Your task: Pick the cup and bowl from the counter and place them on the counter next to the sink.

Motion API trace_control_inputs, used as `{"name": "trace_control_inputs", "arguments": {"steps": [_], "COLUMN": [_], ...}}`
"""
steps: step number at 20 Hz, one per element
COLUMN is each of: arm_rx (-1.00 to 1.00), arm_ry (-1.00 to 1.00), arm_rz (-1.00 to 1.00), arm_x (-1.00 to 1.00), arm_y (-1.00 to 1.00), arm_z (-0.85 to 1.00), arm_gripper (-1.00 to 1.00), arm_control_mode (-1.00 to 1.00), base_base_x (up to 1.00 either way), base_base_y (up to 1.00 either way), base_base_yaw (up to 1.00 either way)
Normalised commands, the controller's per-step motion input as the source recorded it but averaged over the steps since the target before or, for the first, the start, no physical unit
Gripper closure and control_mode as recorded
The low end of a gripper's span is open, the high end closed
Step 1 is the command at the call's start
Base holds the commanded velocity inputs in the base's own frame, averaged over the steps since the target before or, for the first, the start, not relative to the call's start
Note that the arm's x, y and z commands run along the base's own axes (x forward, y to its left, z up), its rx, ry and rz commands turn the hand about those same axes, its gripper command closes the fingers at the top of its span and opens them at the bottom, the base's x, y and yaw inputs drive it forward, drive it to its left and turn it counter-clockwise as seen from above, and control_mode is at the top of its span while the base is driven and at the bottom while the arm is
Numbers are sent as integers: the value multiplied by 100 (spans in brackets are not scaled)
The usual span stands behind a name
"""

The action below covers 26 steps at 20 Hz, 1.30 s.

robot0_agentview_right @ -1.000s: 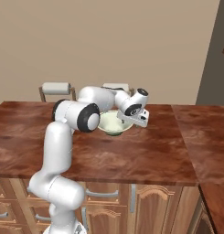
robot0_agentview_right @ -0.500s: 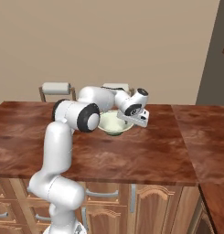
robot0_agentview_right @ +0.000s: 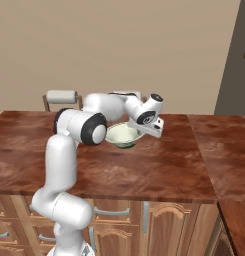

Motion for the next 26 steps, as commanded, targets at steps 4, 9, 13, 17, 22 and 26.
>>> {"name": "trace_control_inputs", "arguments": {"steps": [4,9,13,17,22,26], "arm_rx": [0,2,2,13,28,29], "arm_ry": [0,0,-1,-2,-4,-4], "arm_rz": [-2,0,0,0,0,0], "arm_x": [-38,-34,-3,0,-1,-16], "arm_y": [0,0,0,0,2,1], "arm_z": [65,46,6,7,7,16], "arm_gripper": [100,100,100,100,100,100], "arm_control_mode": [-100,-100,-100,-100,-100,-100], "base_base_x": [0,0,0,0,0,0], "base_base_y": [0,0,0,0,0,0], "base_base_yaw": [0,0,0,0,0,0]}}
